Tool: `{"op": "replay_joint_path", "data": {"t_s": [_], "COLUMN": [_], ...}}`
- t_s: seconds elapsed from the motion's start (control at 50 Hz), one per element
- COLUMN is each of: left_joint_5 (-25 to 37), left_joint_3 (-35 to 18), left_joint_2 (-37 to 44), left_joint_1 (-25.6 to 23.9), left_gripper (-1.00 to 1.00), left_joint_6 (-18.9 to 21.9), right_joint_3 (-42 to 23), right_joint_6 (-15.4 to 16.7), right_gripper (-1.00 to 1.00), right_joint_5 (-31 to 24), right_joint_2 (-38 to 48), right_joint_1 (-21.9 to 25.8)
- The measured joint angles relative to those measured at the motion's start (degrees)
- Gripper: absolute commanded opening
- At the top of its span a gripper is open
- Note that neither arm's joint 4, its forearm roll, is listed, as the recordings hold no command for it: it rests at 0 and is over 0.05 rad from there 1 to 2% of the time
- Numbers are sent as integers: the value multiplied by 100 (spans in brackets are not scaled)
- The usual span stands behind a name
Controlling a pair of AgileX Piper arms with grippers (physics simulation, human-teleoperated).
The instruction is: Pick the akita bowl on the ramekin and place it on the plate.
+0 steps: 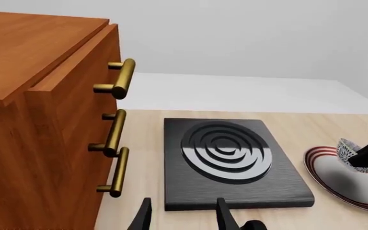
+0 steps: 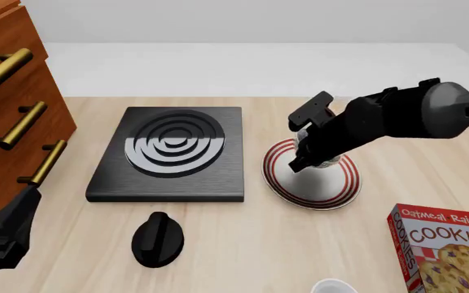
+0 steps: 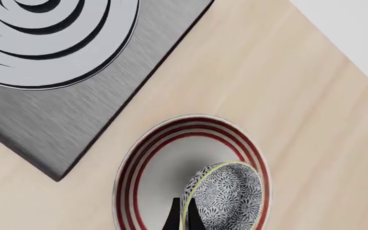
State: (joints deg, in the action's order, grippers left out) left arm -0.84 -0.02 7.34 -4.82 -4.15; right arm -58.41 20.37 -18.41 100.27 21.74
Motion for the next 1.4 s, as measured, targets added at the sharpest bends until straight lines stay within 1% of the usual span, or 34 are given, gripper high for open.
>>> {"op": "replay_joint_path", "data": {"t_s": [0.32,0.56,0.72,0.74,1.14,1.4], "left_joint_5": [33,17,15,15,-5,-9], "left_joint_3": [0,-1,-1,-1,-1,0], "left_joint_2": [-36,-22,-20,-20,3,6], "left_joint_1": [-9,-15,-23,-24,-51,-69], "left_gripper": [100,100,100,100,100,100], "left_joint_6": [-7,-8,-6,-6,-4,-13], "right_joint_3": [205,245,233,230,190,219], "right_joint_6": [-55,-39,-14,-9,8,-82], "right_gripper": [-100,-100,-100,100,100,100], "right_joint_5": [226,285,226,216,116,-56], "right_joint_2": [143,184,136,126,-46,-354], "right_joint_1": [29,43,11,4,-22,36]}}
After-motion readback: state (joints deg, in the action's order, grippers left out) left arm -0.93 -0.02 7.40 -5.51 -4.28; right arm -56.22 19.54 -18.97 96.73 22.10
